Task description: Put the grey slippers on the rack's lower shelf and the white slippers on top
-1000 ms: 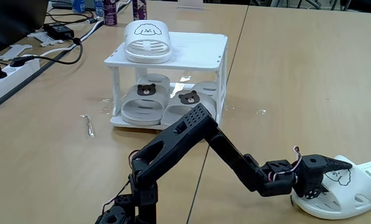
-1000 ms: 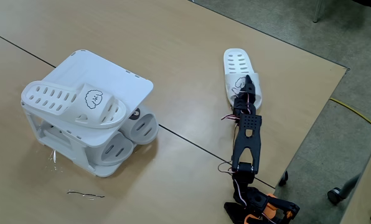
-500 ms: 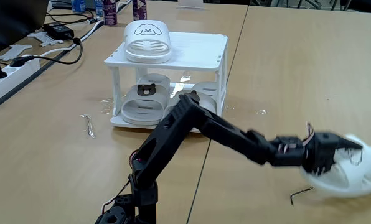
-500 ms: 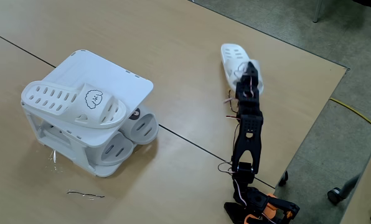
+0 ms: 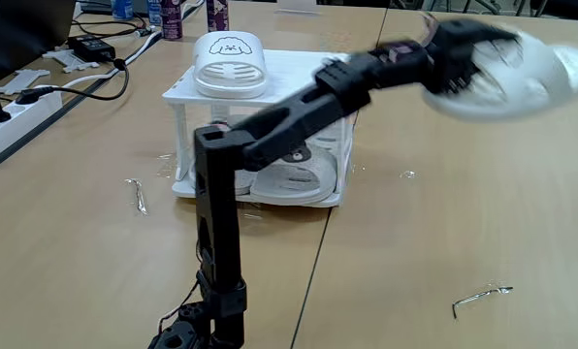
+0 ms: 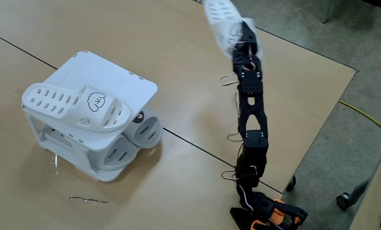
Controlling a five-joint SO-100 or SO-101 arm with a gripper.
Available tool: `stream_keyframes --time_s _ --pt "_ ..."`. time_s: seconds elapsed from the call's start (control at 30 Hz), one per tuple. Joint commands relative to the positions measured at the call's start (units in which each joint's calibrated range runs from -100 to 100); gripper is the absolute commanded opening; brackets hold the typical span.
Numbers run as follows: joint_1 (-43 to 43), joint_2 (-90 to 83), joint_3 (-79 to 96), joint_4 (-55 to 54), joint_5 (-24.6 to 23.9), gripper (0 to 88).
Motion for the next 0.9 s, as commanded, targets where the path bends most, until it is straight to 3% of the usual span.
stream_keyframes --time_s 0.0,0.3,0.53,0.87 --pt "-7.3 -13.9 1.3 0.0 0.4 0.7" --pt "-28.3 -17.2 6.0 -0.1 0.4 0.7" --pt "-29.9 -6.3 1.1 -0.6 0.4 0.7" --pt "-37.1 15.0 -21.3 -0.7 0.4 0.7"
